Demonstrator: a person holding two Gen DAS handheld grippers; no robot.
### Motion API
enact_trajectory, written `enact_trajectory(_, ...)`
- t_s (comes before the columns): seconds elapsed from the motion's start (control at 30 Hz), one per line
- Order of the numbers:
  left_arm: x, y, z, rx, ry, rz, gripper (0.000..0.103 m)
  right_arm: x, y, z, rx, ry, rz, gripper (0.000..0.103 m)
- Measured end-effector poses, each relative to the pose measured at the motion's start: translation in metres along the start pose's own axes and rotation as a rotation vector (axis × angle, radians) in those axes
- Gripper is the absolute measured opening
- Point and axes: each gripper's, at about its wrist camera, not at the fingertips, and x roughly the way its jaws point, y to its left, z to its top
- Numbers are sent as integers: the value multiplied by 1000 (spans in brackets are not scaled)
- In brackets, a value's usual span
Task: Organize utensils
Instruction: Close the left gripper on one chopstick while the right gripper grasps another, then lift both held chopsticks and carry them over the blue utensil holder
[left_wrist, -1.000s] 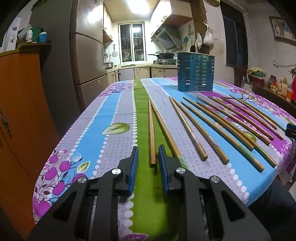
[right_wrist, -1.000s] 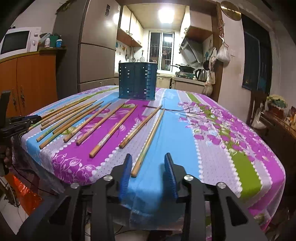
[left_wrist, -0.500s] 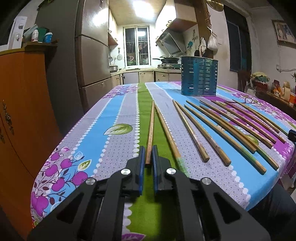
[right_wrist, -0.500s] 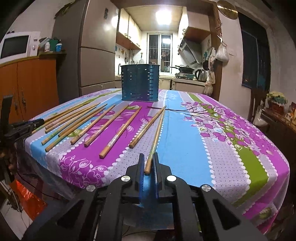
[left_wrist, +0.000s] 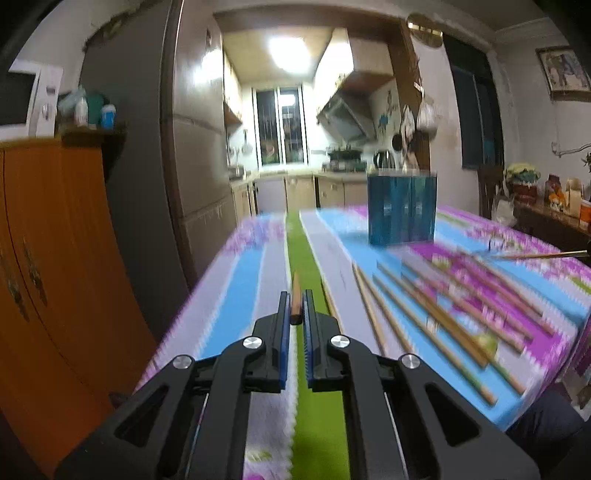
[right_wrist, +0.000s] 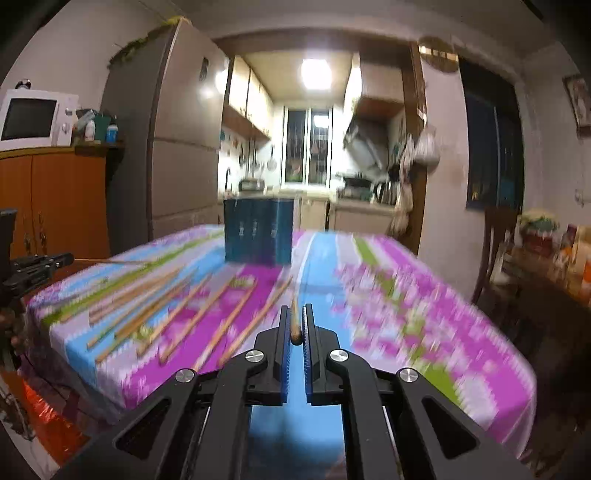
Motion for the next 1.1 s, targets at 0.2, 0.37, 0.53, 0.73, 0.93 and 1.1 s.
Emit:
enact_trajectory(0.2, -7, 4, 57, 34, -110, -11, 5, 4, -12, 56, -61, -106, 31, 7)
enact_trajectory(0.37, 3, -3, 109, 63, -176, -41, 5, 30, -31, 98, -63, -112, 86, 7)
enact_trajectory(0.53, 9, -12, 140, 77, -187, -72, 5, 52, -45, 121, -44, -81, 120, 7)
enact_trajectory(0.73, 16, -28, 165, 82, -165, -105, 5, 79, -54, 149, -1, -24, 175, 7)
enact_trajectory(0.93, 36, -38, 181, 40, -101, -138, 5, 102, -56, 183, 43, -7, 216, 7)
enact_trajectory(1.1, 49, -52, 192, 12, -76, -174, 5, 111, -43, 211, 38, -46, 243, 7)
